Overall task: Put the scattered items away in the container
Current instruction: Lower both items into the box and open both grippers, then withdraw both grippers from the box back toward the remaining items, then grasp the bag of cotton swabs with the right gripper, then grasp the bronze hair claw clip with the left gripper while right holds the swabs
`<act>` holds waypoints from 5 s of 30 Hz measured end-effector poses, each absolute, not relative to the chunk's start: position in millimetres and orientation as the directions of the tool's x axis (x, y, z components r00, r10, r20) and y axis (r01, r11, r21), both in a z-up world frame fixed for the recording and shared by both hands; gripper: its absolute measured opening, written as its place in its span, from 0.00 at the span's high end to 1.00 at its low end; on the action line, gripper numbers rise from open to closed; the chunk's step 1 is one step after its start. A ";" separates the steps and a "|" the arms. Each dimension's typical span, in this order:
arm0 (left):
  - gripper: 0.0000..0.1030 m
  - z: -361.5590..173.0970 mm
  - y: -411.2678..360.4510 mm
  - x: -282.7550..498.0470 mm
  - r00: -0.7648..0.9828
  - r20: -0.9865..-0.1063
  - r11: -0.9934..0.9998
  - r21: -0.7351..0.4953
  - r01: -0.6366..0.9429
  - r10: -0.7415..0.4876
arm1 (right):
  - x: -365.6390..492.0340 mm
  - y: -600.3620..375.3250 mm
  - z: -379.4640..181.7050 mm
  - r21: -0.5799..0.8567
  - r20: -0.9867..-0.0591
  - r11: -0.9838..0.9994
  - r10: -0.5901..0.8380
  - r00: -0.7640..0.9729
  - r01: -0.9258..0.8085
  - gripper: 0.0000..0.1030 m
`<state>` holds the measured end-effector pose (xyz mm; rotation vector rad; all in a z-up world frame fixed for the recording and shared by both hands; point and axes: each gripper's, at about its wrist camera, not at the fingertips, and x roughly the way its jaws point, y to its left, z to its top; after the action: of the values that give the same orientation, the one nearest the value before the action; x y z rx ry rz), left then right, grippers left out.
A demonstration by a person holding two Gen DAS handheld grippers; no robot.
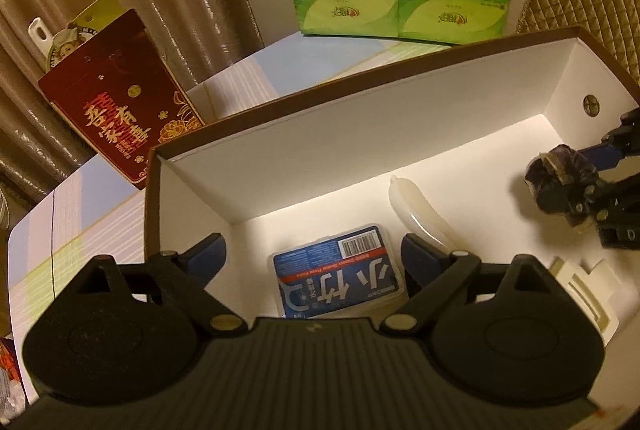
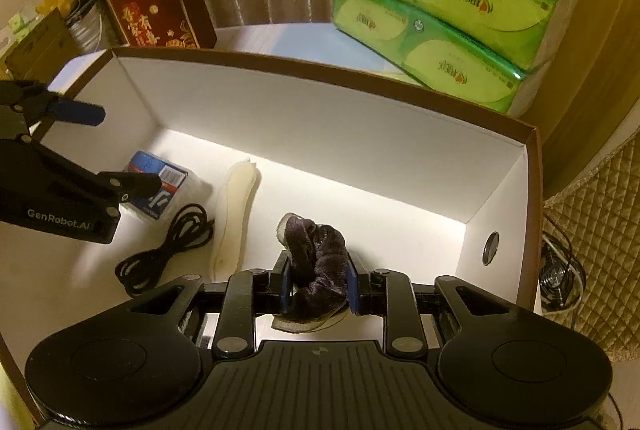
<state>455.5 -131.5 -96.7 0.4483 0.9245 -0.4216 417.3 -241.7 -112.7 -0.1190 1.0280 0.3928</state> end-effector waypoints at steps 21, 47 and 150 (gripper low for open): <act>0.10 -78.9 -125.0 438.0 0.546 -0.824 0.846 0.176 0.503 -0.153 | 396.1 -235.5 -100.2 0.083 -0.844 0.908 0.283 0.455 -0.412 0.21; 0.10 -17.0 -63.4 315.9 0.556 -0.814 0.882 0.128 0.453 -0.168 | 294.5 -257.4 -34.5 0.078 -0.765 0.924 0.297 0.571 -0.375 0.21; 0.21 -97.3 29.6 191.6 0.417 -0.886 0.956 -0.086 0.281 -0.202 | 142.9 -236.7 -152.7 0.030 -0.864 0.865 0.274 0.421 -0.501 0.74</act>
<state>191.6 29.6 -97.3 0.0801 1.0996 -0.3035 142.9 -236.7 -152.7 -0.2474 1.0277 0.4920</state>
